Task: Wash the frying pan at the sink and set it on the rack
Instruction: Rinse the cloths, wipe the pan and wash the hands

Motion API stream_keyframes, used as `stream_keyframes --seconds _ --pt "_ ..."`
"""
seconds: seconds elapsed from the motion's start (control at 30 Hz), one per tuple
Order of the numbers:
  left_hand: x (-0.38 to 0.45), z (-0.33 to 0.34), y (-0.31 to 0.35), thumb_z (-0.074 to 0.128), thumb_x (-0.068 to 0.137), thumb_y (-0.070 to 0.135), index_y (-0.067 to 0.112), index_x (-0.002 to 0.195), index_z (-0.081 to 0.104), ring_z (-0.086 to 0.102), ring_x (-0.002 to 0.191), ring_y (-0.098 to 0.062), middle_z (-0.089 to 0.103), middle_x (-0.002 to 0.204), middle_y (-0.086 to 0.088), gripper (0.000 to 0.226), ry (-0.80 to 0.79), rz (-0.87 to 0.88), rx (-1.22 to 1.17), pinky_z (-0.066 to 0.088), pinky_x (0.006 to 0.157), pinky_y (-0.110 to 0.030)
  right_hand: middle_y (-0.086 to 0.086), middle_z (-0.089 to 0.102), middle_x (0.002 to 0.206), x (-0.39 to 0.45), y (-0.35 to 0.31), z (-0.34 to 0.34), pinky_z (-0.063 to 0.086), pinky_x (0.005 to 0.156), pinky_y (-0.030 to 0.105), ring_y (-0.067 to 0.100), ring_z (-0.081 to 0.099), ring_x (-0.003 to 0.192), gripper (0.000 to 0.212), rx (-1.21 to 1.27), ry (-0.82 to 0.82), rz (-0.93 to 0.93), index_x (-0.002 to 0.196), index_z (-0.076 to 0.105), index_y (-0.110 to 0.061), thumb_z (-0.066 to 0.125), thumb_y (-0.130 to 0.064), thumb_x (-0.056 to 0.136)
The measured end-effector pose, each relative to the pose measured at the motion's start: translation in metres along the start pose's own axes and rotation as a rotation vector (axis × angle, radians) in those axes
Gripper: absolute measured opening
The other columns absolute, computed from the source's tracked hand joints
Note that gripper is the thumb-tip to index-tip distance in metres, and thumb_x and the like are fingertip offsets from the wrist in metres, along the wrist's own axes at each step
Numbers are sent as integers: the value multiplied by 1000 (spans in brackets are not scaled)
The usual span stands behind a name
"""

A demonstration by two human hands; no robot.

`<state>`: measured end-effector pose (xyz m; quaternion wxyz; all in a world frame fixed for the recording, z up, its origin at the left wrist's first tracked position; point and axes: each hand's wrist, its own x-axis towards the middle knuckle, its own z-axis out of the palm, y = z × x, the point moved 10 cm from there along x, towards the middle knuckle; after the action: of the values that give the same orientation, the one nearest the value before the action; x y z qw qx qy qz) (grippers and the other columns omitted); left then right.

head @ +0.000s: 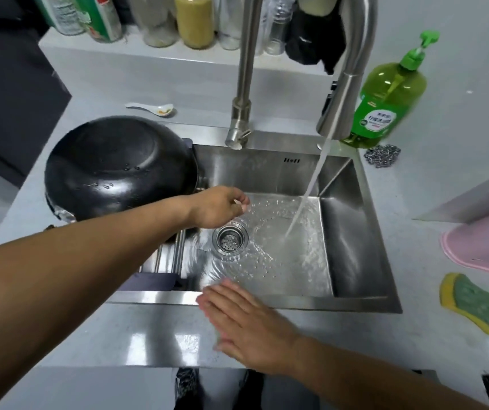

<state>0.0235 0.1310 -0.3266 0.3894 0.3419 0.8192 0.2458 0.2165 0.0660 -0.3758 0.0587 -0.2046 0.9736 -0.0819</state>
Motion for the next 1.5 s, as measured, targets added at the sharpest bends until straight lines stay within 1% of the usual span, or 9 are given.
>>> stream_keyframes --seconds 0.1,0.33,0.53,0.67,0.8,0.97,1.07,1.3,1.5 --pt "-9 -6 -6 53 102 35 19 134 58 61 117 -19 65 125 -3 37 6 15 35 47 107 -39 10 -9 168 1 -8 9 0 125 48 25 -14 154 84 -32 -118 -50 160 -2 -8 28 -61 102" --pt "-24 -19 -21 53 102 38 18 134 58 60 115 -18 64 127 -3 38 -3 46 121 46 105 -36 8 -1 169 44 -40 13 -6 125 45 22 -16 154 75 -43 -113 -163 160 5 -11 30 -52 103" --pt "-24 -10 -26 56 100 39 19 135 58 59 115 -15 63 131 -3 41 14 38 94 46 104 -32 -8 -1 168 -50 59 10 -9 124 42 9 -9 154 60 2 -215 -83 161 9 -24 18 -46 106" --pt "-24 16 -28 60 95 49 18 126 65 63 104 -13 69 119 1 44 -62 -25 -70 47 96 -29 -13 43 149 -36 112 -24 13 125 41 -5 25 145 67 687 -86 342 153 38 -19 22 -59 102" --pt "-33 55 -30 61 84 64 21 116 68 64 97 -18 70 106 -2 54 -236 -196 -540 52 89 -36 -3 60 136 -5 128 -62 35 111 33 -14 54 116 40 1392 124 620 140 49 -51 29 -46 106" --pt "-37 50 -21 74 85 28 13 125 62 69 110 -34 73 118 -14 45 -197 -190 -935 50 103 -47 -2 57 145 24 124 -79 44 105 50 29 51 135 48 1966 275 617 147 45 -30 23 -32 105" --pt "-36 22 -35 80 78 14 9 99 66 72 72 -10 77 87 -3 25 31 -131 -873 60 84 -34 11 66 132 30 134 -83 47 105 52 33 61 124 44 2130 384 696 143 52 -21 31 -29 106" --pt "-56 -33 -38 70 93 24 16 92 61 56 74 -16 63 82 -4 12 181 -8 -659 46 68 -34 20 71 119 40 126 -76 55 94 53 36 70 107 44 1873 110 808 133 59 -6 53 -37 101" --pt "-87 -44 -49 66 92 44 21 119 57 65 97 -16 67 108 -4 37 259 -85 -649 56 87 -35 16 76 97 61 125 -100 63 66 34 24 73 79 25 1601 359 786 109 70 -2 72 -17 90"
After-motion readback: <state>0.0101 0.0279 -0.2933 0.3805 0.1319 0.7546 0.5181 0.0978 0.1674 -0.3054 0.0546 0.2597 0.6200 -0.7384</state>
